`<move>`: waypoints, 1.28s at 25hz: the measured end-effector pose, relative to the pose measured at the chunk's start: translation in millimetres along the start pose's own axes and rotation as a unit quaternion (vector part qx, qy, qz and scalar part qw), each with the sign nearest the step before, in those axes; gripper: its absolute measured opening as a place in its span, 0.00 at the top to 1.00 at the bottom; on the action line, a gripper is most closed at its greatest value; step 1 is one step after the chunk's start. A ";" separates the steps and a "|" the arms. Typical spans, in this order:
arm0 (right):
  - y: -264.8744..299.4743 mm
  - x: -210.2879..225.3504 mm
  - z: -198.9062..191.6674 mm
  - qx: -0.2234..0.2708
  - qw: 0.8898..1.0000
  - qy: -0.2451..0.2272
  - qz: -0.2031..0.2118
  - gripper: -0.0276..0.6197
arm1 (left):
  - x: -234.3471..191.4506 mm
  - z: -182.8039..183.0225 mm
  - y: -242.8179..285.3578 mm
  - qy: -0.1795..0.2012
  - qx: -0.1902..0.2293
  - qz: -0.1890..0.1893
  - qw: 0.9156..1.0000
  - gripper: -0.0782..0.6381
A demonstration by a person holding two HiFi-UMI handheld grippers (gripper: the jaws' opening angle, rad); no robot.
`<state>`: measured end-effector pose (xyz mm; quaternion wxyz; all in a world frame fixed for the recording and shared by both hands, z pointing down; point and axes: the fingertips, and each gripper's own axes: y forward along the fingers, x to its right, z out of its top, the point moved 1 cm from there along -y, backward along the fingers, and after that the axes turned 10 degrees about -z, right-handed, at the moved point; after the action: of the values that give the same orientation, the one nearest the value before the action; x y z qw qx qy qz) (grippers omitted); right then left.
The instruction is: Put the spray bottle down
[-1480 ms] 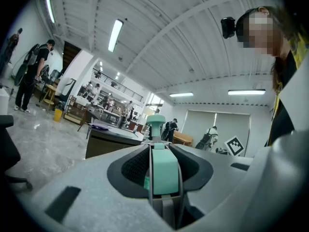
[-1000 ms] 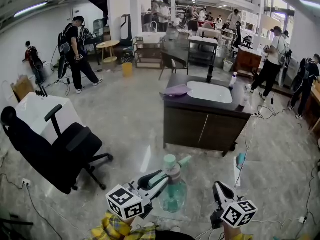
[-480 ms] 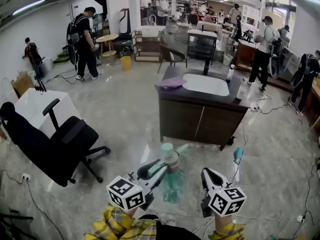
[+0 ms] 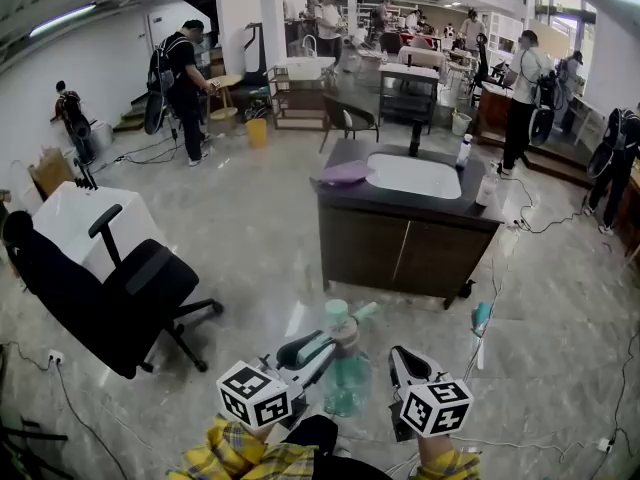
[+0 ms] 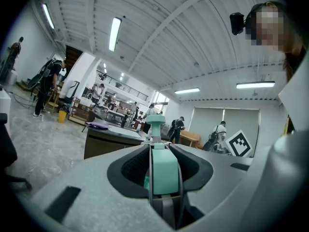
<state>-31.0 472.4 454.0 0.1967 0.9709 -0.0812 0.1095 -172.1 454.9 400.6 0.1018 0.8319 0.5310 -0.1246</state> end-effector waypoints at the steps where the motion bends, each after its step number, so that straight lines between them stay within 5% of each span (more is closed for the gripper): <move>1: 3.4 2.8 -0.1 -0.002 1.000 0.003 0.000 0.95 | -2.3 0.6 3.7 0.002 -0.002 -0.002 1.000 0.72; 13: 75.7 30.0 35.6 -0.023 0.999 -0.005 -0.023 0.95 | -72.6 20.4 63.4 -0.009 -0.009 -0.030 0.999 0.72; 32: 225.9 25.7 86.6 -0.036 0.999 -0.011 -0.018 0.95 | -217.0 71.5 103.8 0.011 -0.007 -0.020 1.000 0.72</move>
<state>-36.0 229.4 464.8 0.2323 0.9657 -0.0701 0.0923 -172.7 204.1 405.1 0.0995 0.8218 0.5494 -0.1141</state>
